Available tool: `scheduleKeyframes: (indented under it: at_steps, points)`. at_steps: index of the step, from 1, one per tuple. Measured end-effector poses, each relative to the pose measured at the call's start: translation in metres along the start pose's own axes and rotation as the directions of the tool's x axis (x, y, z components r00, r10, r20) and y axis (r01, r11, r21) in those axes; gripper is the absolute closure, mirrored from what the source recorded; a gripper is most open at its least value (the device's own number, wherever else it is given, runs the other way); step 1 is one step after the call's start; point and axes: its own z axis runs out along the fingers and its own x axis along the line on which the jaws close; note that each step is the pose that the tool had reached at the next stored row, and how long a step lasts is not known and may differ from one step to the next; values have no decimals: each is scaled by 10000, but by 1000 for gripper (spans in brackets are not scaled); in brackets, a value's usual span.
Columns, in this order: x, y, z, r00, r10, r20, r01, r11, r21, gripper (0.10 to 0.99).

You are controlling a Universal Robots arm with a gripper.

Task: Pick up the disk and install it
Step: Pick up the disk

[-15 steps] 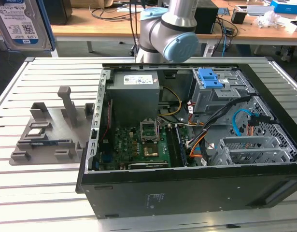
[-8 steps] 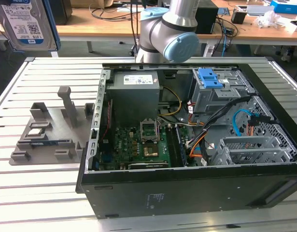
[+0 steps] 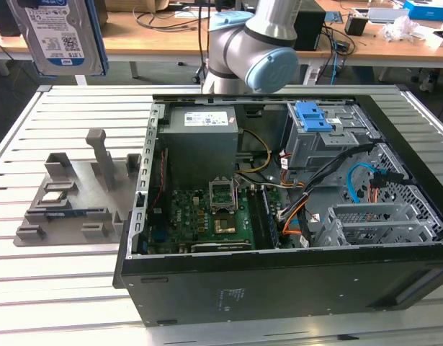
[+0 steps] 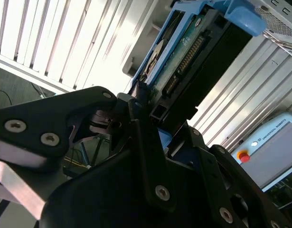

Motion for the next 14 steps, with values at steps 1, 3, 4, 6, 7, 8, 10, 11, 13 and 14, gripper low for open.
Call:
scheduleKeyframes:
  at_steps: [1, 3, 4, 6, 7, 8, 10, 11, 13, 14]
  points:
    - [0, -37, 0, 10000, -1, 0, 1, 10000, 0, 722]
    - [-1, -107, -2, 10000, -1, -1, 1, 10000, -1, 722]
    - [-1, -139, -2, 10000, -2, -1, 2, 10000, -1, 722]
    - [-2, -240, -2, 10000, -1, -1, 1, 10000, -1, 722]
    - [-3, -279, -2, 10000, 1, 0, -1, 10000, 0, 722]
    - [-3, -313, -3, 10000, 0, 0, 0, 10000, -1, 722]
    - [-5, -438, -4, 10000, -1, -1, 1, 10000, -2, 722]
    - [-6, -510, -5, 10000, -1, 0, 1, 10000, -1, 722]
    - [-7, -603, -6, 10000, -1, -1, 1, 10000, -2, 722]
    - [-7, -645, -6, 10000, -2, -1, 2, 10000, -2, 722]
